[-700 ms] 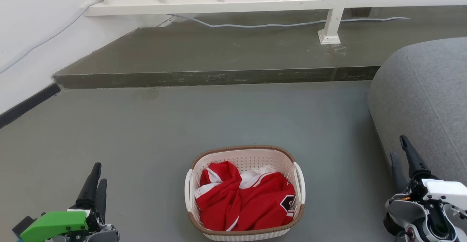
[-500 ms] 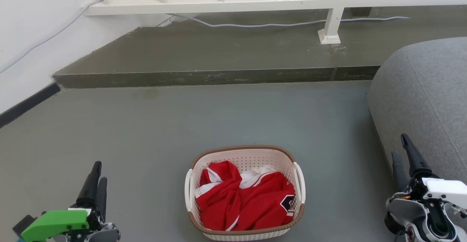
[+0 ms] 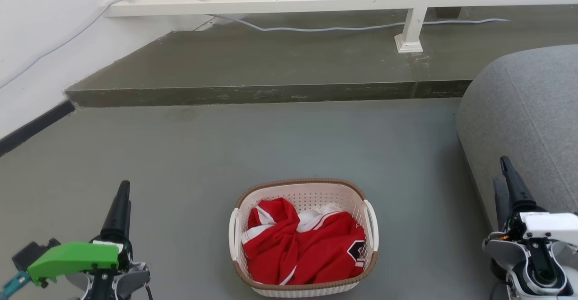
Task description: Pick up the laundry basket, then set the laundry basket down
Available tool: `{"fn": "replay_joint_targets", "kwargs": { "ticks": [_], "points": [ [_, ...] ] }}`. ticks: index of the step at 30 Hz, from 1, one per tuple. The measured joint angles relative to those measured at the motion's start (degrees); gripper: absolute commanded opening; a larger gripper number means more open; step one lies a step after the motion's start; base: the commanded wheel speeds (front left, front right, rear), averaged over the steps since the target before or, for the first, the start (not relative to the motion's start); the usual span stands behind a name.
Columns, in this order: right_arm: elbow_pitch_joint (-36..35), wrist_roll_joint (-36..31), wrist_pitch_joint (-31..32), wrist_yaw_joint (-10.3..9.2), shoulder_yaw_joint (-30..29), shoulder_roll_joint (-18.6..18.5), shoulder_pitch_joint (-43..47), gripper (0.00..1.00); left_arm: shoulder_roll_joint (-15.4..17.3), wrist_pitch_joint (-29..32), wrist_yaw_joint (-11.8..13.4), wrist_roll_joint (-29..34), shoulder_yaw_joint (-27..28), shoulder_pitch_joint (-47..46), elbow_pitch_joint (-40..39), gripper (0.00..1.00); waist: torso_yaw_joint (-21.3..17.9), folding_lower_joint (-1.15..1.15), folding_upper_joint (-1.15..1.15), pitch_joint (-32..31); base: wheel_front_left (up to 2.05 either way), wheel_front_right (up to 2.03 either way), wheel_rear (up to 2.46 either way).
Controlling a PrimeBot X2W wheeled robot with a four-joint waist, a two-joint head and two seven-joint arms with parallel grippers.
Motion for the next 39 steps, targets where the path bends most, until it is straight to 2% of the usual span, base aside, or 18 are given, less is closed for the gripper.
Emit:
{"fn": "replay_joint_targets", "kwargs": {
  "ticks": [16, 39],
  "points": [
    [-0.92, -14.73, -3.32, -0.09, 3.69, -3.08, -1.26, 1.0, 2.96, -3.47, 0.0, 14.78, -4.9, -2.01, -1.24, 1.0, 0.25, 0.0, 0.0, 0.07, 0.0, 0.0, 0.0],
    [-3.93, -41.3, -7.62, -4.16, 9.83, -7.08, -3.01, 1.0, 5.38, -7.77, 3.81, 40.55, -11.68, -4.33, -4.78, 1.0, 0.42, 0.0, 0.0, 0.16, 0.0, 0.0, 0.0]
  ]
}}
